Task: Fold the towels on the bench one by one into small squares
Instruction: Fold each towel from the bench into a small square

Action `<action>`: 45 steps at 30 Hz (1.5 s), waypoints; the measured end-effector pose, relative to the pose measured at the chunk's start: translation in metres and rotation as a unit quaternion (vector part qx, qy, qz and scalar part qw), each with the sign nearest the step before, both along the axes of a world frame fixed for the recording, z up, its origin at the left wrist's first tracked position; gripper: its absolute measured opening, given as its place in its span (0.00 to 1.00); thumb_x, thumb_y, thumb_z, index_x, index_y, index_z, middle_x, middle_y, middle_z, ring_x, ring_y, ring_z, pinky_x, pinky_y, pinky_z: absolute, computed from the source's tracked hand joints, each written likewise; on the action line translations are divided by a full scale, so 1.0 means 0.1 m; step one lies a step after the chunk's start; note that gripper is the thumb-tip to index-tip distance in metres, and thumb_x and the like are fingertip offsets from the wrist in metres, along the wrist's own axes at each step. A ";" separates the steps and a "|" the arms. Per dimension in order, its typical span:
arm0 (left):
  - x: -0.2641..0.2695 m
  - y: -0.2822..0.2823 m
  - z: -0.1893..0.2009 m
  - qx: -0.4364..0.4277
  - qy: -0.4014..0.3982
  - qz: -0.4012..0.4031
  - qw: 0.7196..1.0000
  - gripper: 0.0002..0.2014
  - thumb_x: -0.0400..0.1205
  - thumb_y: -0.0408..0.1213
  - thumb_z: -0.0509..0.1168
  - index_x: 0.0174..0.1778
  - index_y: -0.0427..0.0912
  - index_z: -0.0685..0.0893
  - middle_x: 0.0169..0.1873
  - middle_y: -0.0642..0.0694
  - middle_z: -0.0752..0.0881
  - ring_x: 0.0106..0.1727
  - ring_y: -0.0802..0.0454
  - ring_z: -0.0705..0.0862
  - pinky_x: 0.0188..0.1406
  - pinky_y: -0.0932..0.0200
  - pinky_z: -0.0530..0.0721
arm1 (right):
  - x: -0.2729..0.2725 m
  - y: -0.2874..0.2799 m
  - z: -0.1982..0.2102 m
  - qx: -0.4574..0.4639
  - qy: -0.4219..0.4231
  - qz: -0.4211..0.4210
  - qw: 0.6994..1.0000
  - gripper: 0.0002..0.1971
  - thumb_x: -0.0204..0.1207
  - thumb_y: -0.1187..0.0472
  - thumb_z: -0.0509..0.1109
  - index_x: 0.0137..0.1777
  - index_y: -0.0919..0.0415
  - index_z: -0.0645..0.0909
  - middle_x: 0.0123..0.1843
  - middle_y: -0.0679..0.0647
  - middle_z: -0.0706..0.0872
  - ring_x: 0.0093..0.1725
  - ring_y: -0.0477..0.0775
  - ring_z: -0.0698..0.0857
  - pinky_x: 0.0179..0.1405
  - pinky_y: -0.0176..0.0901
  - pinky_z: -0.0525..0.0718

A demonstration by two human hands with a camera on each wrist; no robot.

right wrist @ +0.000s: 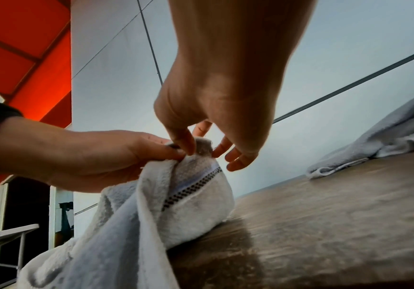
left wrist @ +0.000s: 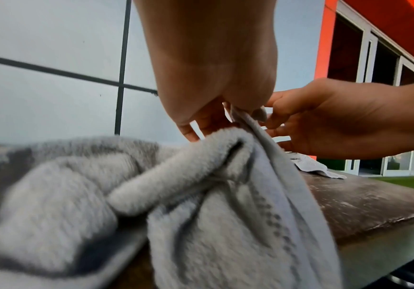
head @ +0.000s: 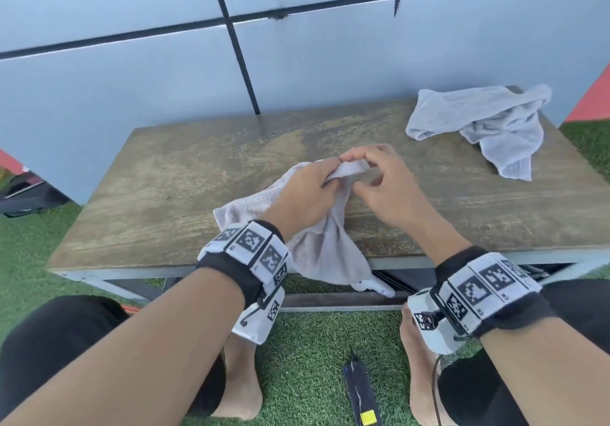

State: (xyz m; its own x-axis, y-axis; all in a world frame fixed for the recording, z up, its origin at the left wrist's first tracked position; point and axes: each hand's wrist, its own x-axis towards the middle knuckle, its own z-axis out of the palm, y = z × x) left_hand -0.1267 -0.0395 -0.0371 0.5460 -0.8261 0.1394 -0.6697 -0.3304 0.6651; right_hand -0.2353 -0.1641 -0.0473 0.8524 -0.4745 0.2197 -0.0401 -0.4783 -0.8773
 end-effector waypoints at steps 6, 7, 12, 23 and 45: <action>0.27 0.23 0.18 0.069 -0.066 0.028 0.995 0.13 0.85 0.37 0.62 0.35 0.40 0.73 0.26 0.49 0.75 0.29 0.49 0.75 0.31 0.55 0.75 | 0.21 0.09 0.10 -0.098 -0.076 -0.060 0.990 0.13 0.80 0.60 0.72 0.34 0.45 0.83 0.40 0.39 0.77 0.45 0.42 0.76 0.54 0.51 0.76; 0.32 0.29 0.19 0.074 -0.083 0.045 0.993 0.12 0.84 0.37 0.62 0.34 0.40 0.73 0.27 0.48 0.77 0.31 0.45 0.78 0.33 0.51 0.77 | 0.24 0.12 0.12 -0.106 -0.084 -0.062 0.989 0.20 0.81 0.58 0.72 0.28 0.43 0.73 0.35 0.40 0.74 0.38 0.41 0.73 0.44 0.47 0.73; 0.57 0.62 0.27 0.110 -0.106 0.145 0.977 0.12 0.78 0.34 0.64 0.28 0.46 0.75 0.26 0.48 0.78 0.30 0.44 0.79 0.28 0.55 0.76 | 0.37 0.23 0.18 -0.060 -0.117 -0.085 0.988 0.24 0.84 0.56 0.68 0.28 0.54 0.63 0.26 0.46 0.63 0.27 0.46 0.63 0.28 0.40 0.59; 0.88 1.42 0.45 0.034 -0.100 0.277 0.955 0.12 0.81 0.30 0.64 0.31 0.32 0.78 0.22 0.46 0.72 0.25 0.52 0.68 0.24 0.57 0.63 | 0.55 0.23 0.22 0.067 -0.161 -0.151 0.973 0.23 0.84 0.58 0.67 0.28 0.52 0.62 0.27 0.45 0.62 0.28 0.43 0.60 0.30 0.41 0.59; 0.68 1.41 -0.09 0.128 0.107 0.128 0.978 0.11 0.80 0.45 0.74 0.30 0.55 0.86 0.46 0.51 0.85 0.41 0.48 0.82 0.44 0.57 0.80 | 0.34 0.49 -0.27 -0.124 0.177 0.075 0.974 0.12 0.81 0.47 0.68 0.42 0.52 0.88 0.47 0.44 0.84 0.52 0.50 0.80 0.47 0.46 0.74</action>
State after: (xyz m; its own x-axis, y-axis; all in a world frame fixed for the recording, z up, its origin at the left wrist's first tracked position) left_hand -0.0585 0.1010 -0.0458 0.7334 -0.6517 -0.1932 -0.3984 -0.6424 0.6547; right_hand -0.2015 -0.1155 -0.0740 0.9513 -0.3081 -0.0086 -0.2318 -0.6968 -0.6787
